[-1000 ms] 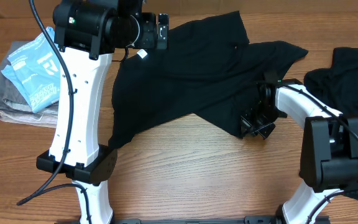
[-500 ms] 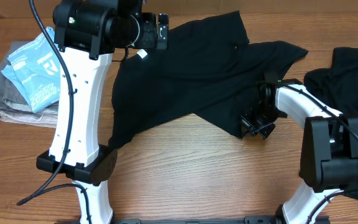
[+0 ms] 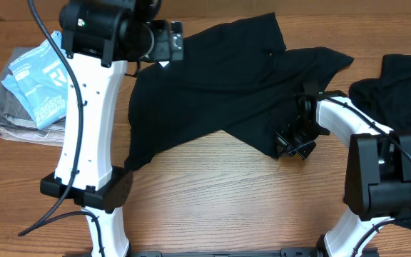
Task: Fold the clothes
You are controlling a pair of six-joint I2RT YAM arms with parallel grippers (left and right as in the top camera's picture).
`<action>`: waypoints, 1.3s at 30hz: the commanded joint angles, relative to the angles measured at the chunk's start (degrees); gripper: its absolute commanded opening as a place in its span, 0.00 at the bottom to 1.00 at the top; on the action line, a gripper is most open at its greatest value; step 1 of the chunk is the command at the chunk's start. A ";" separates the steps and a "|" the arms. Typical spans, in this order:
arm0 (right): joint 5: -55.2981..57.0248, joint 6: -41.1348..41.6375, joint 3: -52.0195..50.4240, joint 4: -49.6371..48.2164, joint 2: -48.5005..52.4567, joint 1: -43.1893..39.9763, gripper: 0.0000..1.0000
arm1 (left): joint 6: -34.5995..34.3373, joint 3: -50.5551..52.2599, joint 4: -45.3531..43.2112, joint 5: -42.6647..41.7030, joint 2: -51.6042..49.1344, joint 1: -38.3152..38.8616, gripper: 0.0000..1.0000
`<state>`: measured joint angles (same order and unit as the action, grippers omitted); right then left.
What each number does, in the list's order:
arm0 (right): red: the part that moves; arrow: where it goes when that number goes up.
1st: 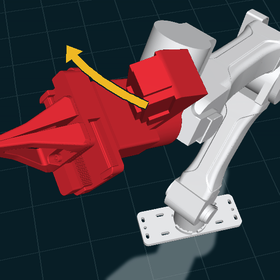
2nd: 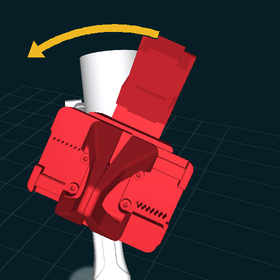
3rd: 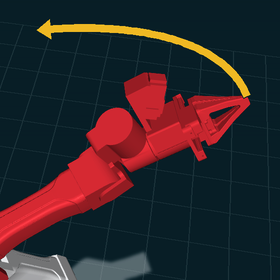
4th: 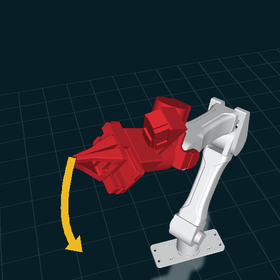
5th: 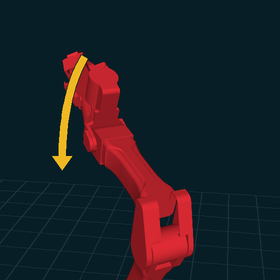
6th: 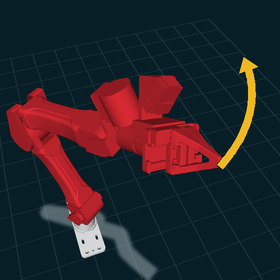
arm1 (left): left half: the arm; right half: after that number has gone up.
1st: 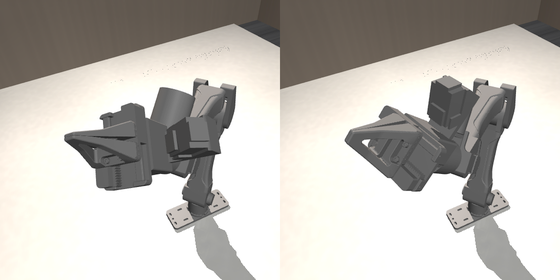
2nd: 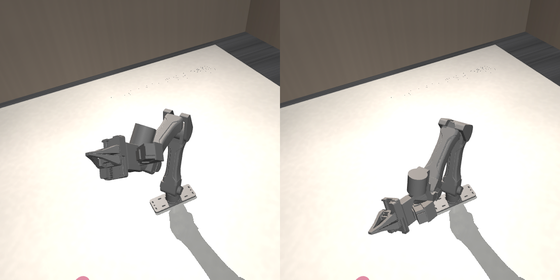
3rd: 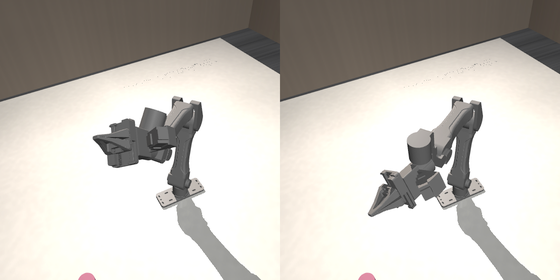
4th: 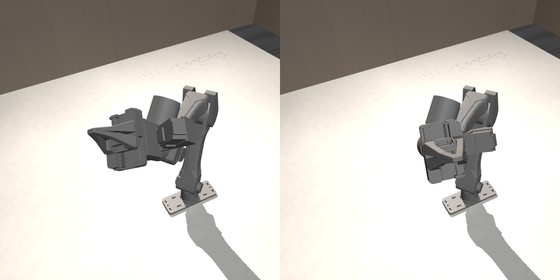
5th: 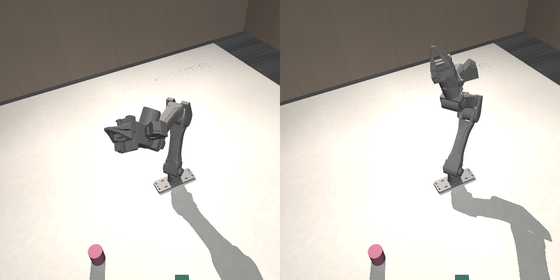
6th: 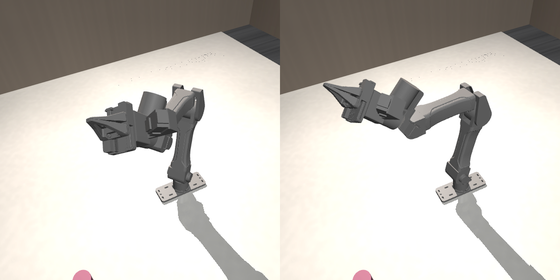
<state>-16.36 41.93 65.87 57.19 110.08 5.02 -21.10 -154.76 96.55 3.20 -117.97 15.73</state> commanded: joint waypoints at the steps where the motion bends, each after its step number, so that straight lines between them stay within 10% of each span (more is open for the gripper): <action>1: 3.61 0.09 -1.92 -0.07 1.79 0.55 0.04 | -5.99 4.37 0.26 4.15 0.98 -4.02 1.00; 20: 3.61 0.09 -1.92 -0.22 1.79 0.55 0.04 | 9.42 47.58 -5.18 -13.11 12.57 -26.47 0.88; 39: 3.65 -0.94 -1.92 -1.03 1.79 0.55 0.04 | 5.79 94.68 -35.45 -13.33 20.79 -16.55 0.75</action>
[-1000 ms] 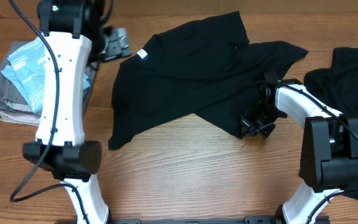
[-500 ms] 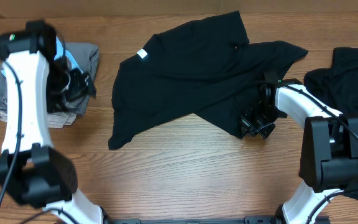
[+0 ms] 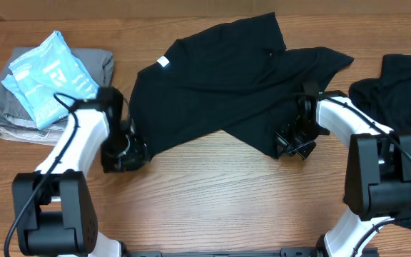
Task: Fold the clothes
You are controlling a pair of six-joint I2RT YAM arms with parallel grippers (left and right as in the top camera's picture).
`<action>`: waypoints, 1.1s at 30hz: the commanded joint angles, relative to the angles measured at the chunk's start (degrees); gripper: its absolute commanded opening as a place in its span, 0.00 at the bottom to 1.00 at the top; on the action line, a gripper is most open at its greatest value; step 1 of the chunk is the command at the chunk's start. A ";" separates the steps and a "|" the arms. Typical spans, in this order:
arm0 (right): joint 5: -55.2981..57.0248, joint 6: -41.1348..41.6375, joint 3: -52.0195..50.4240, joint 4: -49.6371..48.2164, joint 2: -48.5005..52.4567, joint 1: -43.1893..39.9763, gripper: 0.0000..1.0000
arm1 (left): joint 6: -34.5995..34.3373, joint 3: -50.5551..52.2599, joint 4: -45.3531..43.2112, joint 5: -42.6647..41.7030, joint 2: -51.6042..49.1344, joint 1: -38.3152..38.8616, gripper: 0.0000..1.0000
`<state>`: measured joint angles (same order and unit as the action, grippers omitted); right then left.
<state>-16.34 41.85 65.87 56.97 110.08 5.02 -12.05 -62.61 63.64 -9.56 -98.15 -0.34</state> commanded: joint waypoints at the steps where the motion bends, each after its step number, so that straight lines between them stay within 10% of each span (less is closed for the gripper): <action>1: 3.63 -1.62 -1.92 -0.96 1.79 0.55 0.04 | -3.23 3.02 -3.85 -0.44 0.96 -0.74 0.73; 10: 3.85 -1.79 -1.92 -0.90 1.79 0.55 0.04 | -5.33 8.15 -13.44 2.16 0.96 -0.76 0.63; 19: 5.14 -1.77 -1.92 0.20 1.79 0.55 0.04 | -7.32 14.25 -23.32 5.35 0.96 -0.76 0.06; 33: 17.44 -1.81 -1.90 11.89 1.77 -10.56 0.04 | -7.30 14.23 -30.71 9.49 0.96 -1.66 0.04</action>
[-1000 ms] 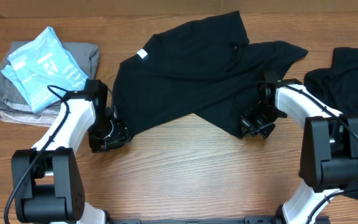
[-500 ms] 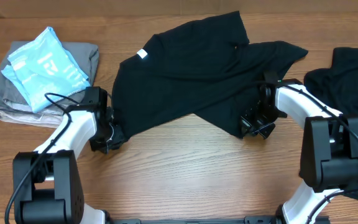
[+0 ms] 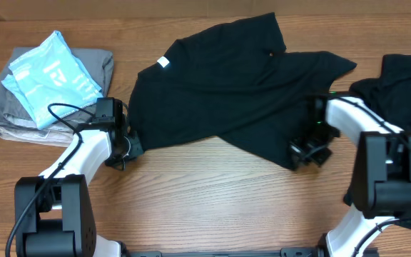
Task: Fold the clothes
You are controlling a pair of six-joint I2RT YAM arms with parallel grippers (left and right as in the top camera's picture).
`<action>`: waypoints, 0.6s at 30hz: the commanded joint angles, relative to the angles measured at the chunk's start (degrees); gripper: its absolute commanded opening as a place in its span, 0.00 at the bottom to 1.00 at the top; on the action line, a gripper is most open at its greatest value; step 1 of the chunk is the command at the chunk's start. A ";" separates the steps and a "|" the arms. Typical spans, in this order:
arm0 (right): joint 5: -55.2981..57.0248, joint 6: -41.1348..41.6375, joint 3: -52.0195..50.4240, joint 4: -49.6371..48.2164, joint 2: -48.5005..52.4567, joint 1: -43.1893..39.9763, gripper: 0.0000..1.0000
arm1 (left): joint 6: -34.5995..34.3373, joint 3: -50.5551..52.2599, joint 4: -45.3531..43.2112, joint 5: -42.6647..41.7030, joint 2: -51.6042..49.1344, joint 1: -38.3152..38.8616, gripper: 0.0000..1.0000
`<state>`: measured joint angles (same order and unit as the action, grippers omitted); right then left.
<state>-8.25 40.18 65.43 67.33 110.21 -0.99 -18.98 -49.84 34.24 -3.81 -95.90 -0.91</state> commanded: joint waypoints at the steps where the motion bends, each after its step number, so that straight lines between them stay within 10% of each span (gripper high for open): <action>1: 10.73 -0.13 -1.46 2.67 1.64 -6.10 0.04 | -0.39 1.46 -1.68 4.24 -1.29 -1.38 0.04; 18: 20.41 0.76 -1.27 12.98 1.64 -17.57 0.04 | -2.91 1.49 -2.80 4.74 -1.29 -2.82 0.04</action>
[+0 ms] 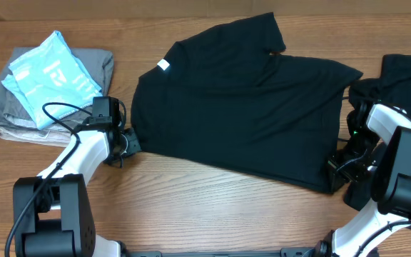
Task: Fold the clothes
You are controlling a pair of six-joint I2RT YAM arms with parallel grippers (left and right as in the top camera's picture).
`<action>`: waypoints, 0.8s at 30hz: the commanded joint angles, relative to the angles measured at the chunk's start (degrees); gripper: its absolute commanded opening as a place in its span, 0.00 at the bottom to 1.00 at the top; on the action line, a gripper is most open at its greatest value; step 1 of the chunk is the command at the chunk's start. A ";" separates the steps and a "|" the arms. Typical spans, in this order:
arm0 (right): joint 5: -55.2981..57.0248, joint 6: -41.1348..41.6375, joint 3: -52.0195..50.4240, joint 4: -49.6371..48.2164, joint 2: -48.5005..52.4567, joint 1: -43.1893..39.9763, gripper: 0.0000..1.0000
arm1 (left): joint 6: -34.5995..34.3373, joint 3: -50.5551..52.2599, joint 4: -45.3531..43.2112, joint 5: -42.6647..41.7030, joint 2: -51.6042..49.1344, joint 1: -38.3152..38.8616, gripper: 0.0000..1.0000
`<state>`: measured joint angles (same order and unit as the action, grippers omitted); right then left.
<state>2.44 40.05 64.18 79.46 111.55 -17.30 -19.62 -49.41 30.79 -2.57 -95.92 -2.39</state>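
Note:
A black T-shirt (241,107) lies spread nearly flat across the middle of the table, with a white neck label (163,65) at its upper left. At the shirt's lower left corner sits my left gripper (130,143), its fingers closed on the edge of the cloth. At the lower right corner my right gripper (336,170) is shut on the hem, and the fabric is drawn taut between the two. The fingertips are partly hidden by the cloth.
A stack of folded clothes (48,86), grey below and light blue on top, lies at the far left. Another black garment (405,78) is bunched at the right edge, close behind my right arm. Bare wooden table (212,207) runs along the front.
My right gripper has moved right and toward the front with the hem, and the folded-over right side of the shirt now lies flat. The left gripper has stayed at the left corner.
First the left arm reached high over the shirt's collar while the right gripper held the rumpled lower edge. Then the left gripper came down at the shirt's lower left corner. After that the right gripper drew the hem rightward, and now the shirt is spread out.

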 commanded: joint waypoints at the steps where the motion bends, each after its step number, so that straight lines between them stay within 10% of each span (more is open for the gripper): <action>1: 9.75 0.92 0.15 1.09 0.31 -1.38 0.04 | -2.27 1.05 0.87 2.82 -1.27 -1.33 0.04; 24: 9.55 0.46 7.89 14.51 0.33 -1.68 0.04 | -4.85 1.03 14.14 -3.96 -1.27 -1.33 0.04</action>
<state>7.88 40.21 70.87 93.89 111.81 -18.02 -23.07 -49.58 43.33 -9.50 -95.90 -2.74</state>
